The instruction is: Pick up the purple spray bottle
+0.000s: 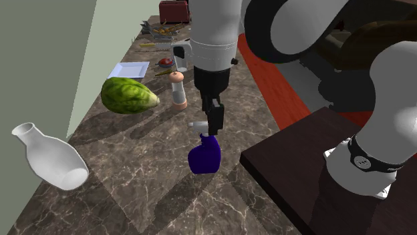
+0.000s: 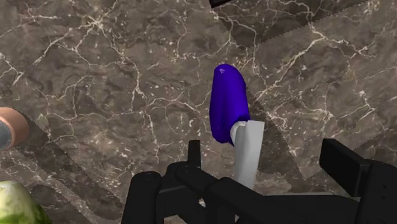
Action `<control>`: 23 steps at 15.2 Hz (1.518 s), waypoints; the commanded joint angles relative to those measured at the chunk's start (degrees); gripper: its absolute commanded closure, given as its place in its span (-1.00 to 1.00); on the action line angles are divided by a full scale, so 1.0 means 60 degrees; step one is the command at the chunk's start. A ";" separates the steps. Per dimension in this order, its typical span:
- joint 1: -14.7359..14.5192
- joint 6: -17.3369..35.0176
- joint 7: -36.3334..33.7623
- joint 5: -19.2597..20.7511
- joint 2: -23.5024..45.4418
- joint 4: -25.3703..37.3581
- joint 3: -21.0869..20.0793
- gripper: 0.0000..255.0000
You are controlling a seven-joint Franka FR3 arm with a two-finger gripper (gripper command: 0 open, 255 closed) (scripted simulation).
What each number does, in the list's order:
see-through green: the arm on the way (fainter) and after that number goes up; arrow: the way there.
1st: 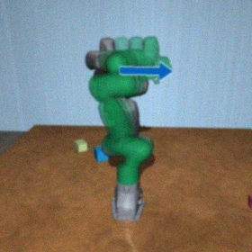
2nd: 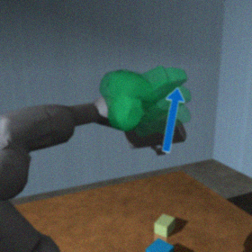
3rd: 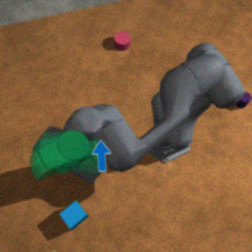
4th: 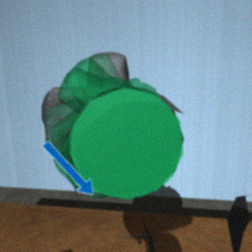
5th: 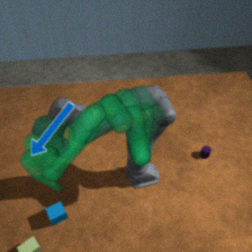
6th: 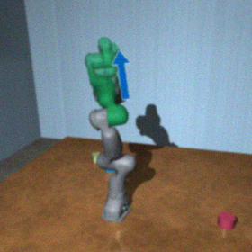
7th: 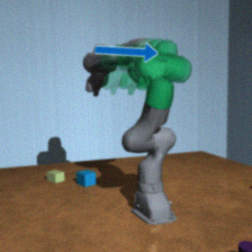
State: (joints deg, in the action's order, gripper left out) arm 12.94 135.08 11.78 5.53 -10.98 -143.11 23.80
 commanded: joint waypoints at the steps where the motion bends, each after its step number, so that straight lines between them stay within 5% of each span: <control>1: -0.0011 0.0281 0.0121 -0.0108 0.0284 -0.0011 0.0075 -1.00; 7: -0.0062 0.0947 0.0305 -0.0346 0.0772 -0.0219 0.0146 -1.00; 8: -0.0064 0.0938 0.0298 -0.0343 0.0767 -0.0215 0.0142 1.00; 17: -0.0063 0.0947 0.0306 -0.0347 0.0773 -0.0219 0.0146 1.00; 23: -0.0001 0.0074 0.0073 -0.0048 0.0143 0.0063 0.0054 1.00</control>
State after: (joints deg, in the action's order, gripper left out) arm 12.91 136.19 12.40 5.05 -9.68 -142.96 24.21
